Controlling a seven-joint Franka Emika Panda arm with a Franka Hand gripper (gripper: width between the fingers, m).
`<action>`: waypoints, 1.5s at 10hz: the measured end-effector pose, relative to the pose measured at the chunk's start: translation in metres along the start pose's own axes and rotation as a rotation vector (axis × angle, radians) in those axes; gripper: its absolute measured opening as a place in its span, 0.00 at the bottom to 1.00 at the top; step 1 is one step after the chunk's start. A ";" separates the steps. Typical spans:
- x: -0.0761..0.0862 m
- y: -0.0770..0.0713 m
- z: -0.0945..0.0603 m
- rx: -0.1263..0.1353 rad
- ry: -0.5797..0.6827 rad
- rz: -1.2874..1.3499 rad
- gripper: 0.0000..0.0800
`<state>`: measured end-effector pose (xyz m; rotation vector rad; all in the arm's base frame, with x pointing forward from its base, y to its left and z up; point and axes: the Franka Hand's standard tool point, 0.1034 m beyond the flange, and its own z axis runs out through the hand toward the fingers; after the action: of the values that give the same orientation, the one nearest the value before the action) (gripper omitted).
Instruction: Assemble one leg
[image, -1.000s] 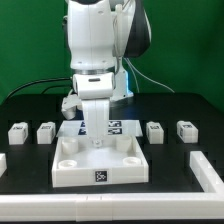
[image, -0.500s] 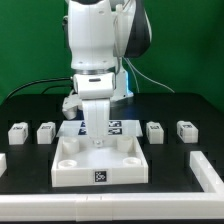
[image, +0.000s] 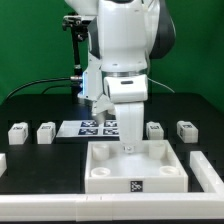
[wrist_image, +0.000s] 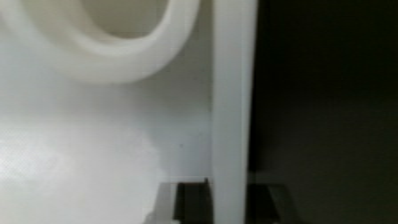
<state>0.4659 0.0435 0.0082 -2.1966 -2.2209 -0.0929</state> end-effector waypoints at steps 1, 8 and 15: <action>0.007 0.006 0.000 -0.002 0.004 0.010 0.07; 0.016 0.020 0.002 -0.014 0.012 0.019 0.52; 0.015 0.020 0.002 -0.013 0.012 0.020 0.81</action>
Offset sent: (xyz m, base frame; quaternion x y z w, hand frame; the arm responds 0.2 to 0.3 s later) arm 0.0145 0.0110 -0.0034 -0.0063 -0.0013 -0.0052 1.0000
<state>0.4854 0.0591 0.0072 -2.2184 -2.1981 -0.1207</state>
